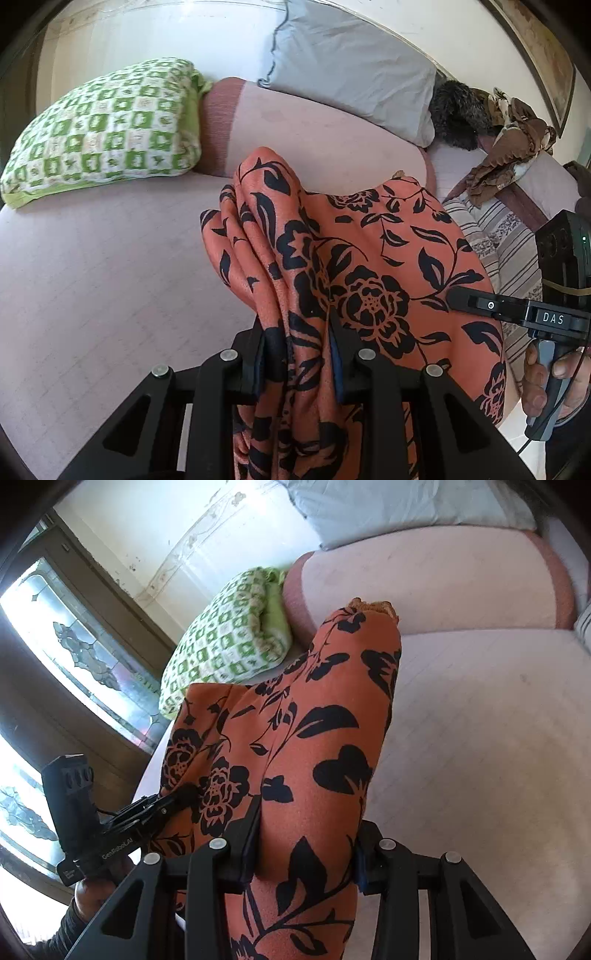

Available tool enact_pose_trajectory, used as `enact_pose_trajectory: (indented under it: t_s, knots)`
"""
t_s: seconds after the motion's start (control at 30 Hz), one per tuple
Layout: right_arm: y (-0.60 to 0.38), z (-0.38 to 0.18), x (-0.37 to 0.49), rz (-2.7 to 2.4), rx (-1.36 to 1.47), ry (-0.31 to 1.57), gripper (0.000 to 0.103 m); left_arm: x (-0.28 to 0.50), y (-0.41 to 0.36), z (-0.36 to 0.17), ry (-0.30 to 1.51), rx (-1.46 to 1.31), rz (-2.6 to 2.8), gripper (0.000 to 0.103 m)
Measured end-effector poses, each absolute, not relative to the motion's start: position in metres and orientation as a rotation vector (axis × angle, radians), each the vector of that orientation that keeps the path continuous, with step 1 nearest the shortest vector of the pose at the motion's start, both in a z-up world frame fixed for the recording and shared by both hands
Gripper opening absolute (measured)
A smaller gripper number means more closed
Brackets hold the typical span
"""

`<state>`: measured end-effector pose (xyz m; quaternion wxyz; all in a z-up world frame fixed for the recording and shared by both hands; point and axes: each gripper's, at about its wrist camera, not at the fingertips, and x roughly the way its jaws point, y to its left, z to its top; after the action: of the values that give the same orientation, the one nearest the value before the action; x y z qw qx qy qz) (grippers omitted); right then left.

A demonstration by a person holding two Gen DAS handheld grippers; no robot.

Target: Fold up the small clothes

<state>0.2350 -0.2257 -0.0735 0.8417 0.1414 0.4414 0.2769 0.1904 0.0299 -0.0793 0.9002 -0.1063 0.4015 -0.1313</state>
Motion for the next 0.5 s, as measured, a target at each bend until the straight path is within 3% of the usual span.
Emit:
enact_pose_trajectory:
  t_s: [0.5]
  knots:
    - [-0.267, -0.066, 0.244, 0.553, 0.306, 0.94, 0.042, 0.189, 0.03, -0.077, 0.858, -0.194, -0.269, 0.029]
